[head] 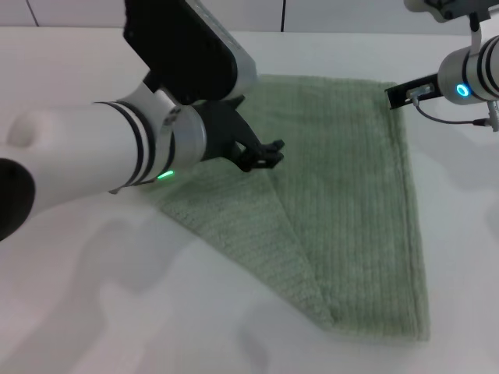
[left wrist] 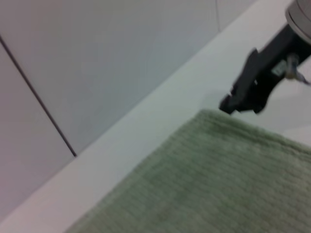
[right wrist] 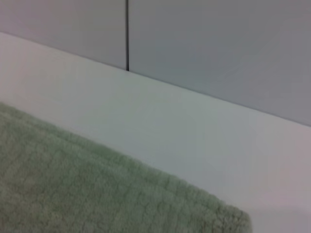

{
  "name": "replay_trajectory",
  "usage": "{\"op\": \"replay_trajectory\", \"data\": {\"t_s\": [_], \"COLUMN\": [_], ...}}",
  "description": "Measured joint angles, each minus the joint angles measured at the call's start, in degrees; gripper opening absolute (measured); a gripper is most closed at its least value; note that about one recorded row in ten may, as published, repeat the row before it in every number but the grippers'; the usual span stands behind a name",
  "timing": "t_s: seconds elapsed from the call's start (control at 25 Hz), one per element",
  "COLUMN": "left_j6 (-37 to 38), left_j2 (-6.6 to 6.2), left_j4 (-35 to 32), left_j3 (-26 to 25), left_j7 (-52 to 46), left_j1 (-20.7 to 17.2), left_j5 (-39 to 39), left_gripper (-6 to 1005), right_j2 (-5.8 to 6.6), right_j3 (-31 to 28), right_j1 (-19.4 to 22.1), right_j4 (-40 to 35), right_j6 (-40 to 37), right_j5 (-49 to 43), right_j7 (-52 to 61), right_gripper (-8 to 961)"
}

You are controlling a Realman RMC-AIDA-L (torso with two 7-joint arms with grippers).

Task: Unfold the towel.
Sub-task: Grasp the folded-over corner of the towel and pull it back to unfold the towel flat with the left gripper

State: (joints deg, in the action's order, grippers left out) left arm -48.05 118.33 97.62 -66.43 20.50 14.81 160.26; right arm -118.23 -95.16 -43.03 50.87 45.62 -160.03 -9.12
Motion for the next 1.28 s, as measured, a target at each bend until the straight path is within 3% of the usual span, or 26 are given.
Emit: {"op": "replay_trajectory", "data": {"t_s": [0.32, 0.68, 1.28], "left_j6": [-0.25, 2.79, 4.90], "left_j2": [0.14, 0.32, 0.39], "left_j4": [-9.85, -18.09, -25.60], "left_j3": [-0.43, -0.63, -3.26], "left_j7": [-0.77, -0.87, -1.68], "left_j1": [6.48, 10.35, 14.58], "left_j5": [-5.09, -8.24, -11.54], "left_gripper": [850, 850, 851], "right_j2": [0.02, 0.00, -0.24], "right_j3": [-0.11, 0.26, 0.42], "right_j1": [-0.60, -0.62, -0.51], "right_j4": [-0.95, -1.02, -1.10], "right_j6": [-0.16, 0.04, -0.02], "right_j5": [0.25, 0.50, 0.65], "right_j7": [-0.81, -1.40, -1.44], "right_gripper": [0, -1, -1]}}
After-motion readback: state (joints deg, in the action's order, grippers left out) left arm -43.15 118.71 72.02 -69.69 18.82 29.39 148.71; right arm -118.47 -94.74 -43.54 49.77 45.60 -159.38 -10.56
